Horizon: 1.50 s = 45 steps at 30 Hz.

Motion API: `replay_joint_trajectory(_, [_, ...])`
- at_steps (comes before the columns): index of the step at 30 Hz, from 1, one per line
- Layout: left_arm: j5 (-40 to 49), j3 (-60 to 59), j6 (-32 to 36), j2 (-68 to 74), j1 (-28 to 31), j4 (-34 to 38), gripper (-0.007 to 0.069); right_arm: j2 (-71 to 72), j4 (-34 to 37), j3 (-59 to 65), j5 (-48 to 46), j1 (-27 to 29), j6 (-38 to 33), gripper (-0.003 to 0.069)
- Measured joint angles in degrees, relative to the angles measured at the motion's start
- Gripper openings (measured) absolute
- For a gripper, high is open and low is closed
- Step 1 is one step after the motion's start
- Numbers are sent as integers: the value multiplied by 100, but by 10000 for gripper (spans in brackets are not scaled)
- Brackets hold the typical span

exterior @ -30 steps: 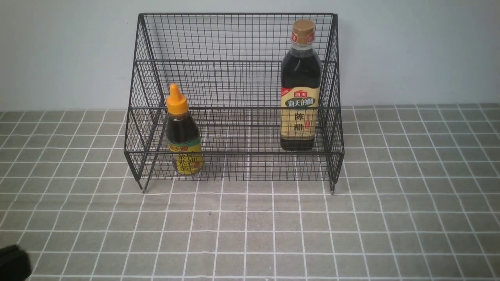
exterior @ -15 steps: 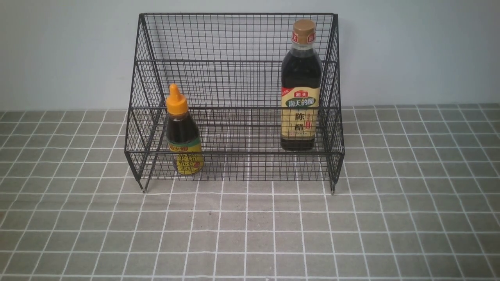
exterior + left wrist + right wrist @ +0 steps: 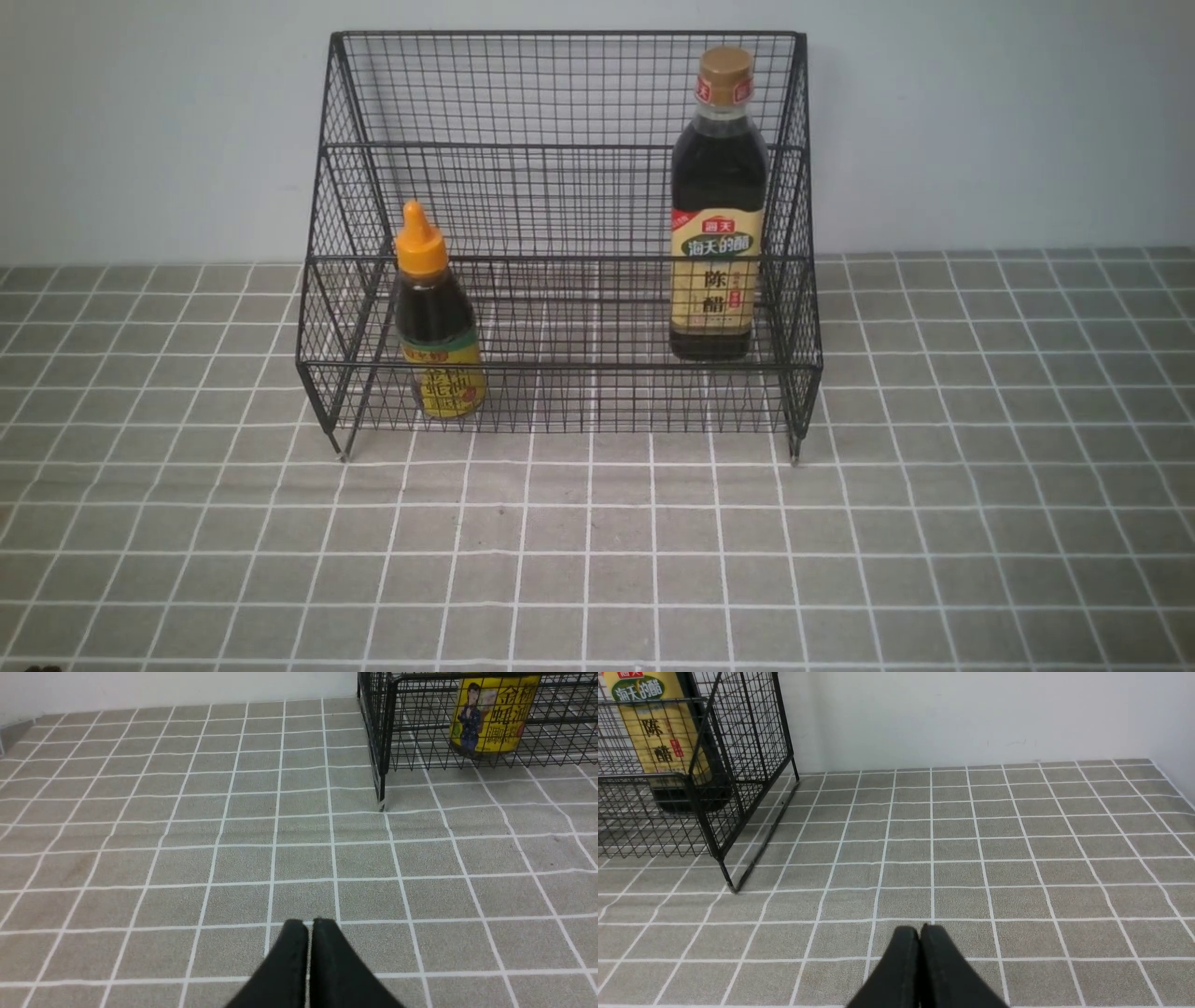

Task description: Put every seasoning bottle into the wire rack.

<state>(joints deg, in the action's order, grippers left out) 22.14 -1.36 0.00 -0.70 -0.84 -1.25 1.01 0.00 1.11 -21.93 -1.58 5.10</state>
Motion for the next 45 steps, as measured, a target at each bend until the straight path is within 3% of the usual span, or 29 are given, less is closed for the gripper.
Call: replay_joint_trajectory(45, [0,0,-87,0,0,42,-7,0,0,0,0,0,0,-14])
